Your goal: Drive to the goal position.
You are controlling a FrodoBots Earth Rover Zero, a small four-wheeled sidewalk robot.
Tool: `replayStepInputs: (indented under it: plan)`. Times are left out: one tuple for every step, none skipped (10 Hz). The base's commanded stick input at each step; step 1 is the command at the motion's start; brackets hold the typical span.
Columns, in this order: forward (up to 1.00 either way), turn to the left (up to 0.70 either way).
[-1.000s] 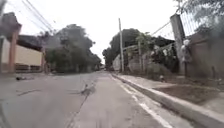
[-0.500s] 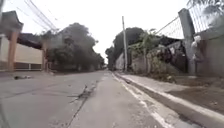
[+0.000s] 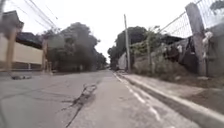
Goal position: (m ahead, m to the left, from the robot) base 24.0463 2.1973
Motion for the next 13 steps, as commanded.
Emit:
replayStepInputs:
  plan:
    - [0.7, -0.12]
    - [0.7, 0.0]
    - [0.7, 0.0]
    - [0.7, 0.0]
    - [0.7, 0.0]
    - [0.7, 0.0]
    - [0.7, 0.0]
    - [0.7, 0.0]
    - [0.7, 0.0]
    - [0.7, 0.0]
    - [0.7, 0.0]
    - [0.7, 0.0]
    - [0.7, 0.0]
